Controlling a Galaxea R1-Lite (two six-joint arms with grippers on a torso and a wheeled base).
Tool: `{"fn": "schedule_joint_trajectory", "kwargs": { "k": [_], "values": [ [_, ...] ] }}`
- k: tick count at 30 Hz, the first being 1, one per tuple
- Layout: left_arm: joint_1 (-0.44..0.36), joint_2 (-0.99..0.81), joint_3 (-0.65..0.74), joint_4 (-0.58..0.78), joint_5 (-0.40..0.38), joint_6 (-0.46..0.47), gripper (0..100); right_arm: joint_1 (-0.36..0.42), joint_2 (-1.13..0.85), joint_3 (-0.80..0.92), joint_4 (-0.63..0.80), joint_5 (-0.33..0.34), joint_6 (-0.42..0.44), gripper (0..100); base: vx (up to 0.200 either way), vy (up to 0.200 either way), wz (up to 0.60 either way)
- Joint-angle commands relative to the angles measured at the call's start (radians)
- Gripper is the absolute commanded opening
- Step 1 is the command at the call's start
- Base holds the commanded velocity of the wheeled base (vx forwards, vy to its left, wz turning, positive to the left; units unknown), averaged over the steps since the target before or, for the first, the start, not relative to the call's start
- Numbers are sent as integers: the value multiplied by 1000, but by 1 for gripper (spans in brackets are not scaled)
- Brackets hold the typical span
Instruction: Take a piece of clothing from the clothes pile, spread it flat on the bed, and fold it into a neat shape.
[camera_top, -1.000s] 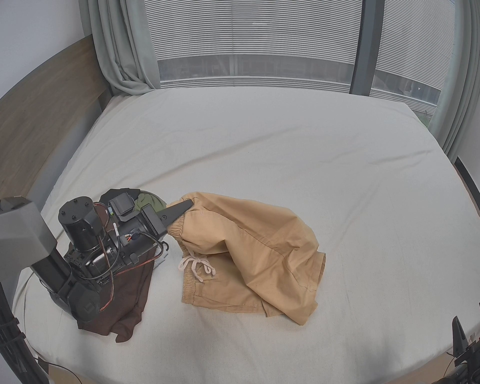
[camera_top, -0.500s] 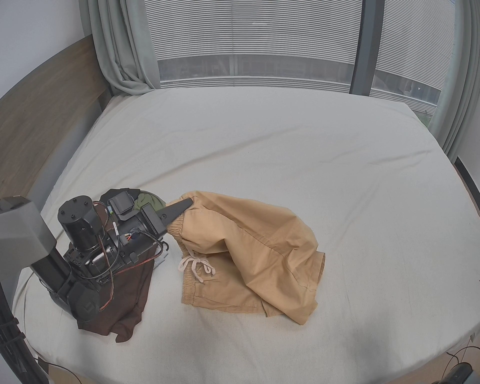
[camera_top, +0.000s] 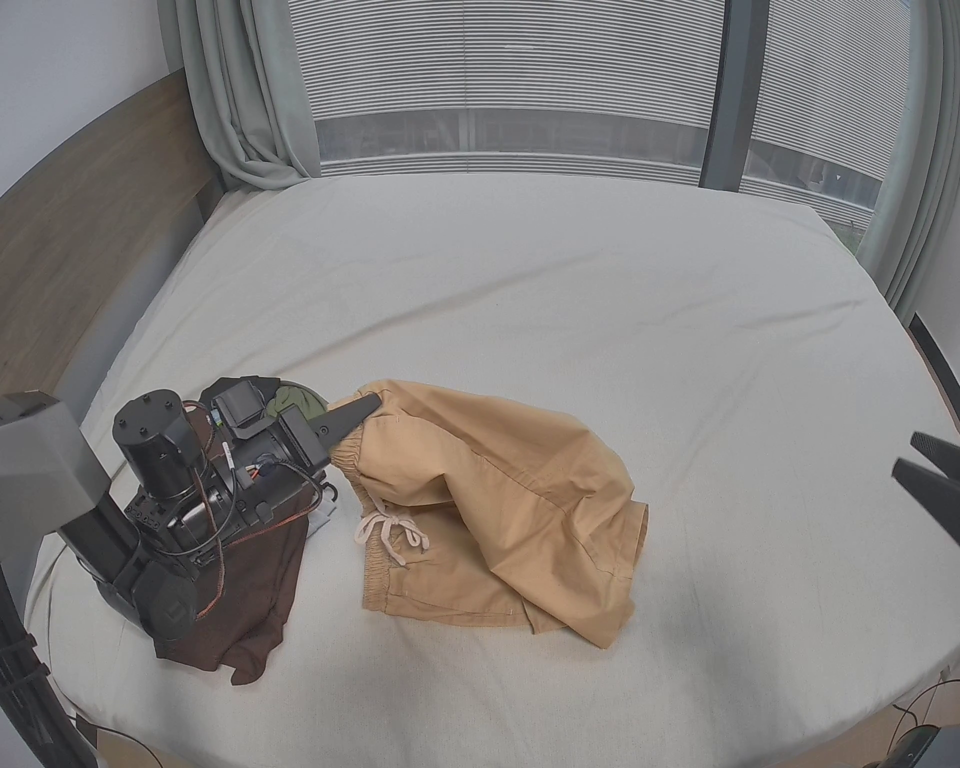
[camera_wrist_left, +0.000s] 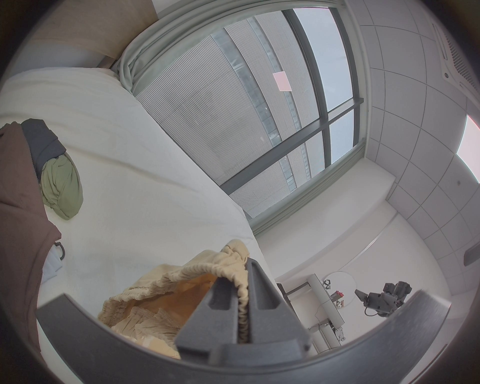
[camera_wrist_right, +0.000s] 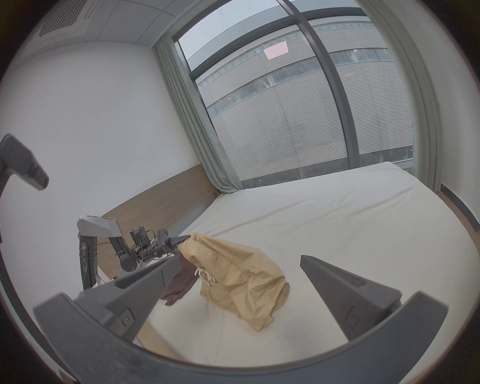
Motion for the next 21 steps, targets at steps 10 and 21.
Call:
{"fn": "schedule_joint_trajectory", "kwargs": {
  "k": [10, 21],
  "values": [
    [14, -30, 6, 1, -5, -3, 0, -12, 428, 32, -242, 85, 30, 100, 0, 0, 0],
    [29, -7, 3, 1, -5, 2, 0, -7, 652, 104, -443, 108, 81, 100, 0, 0, 0]
  ]
}}
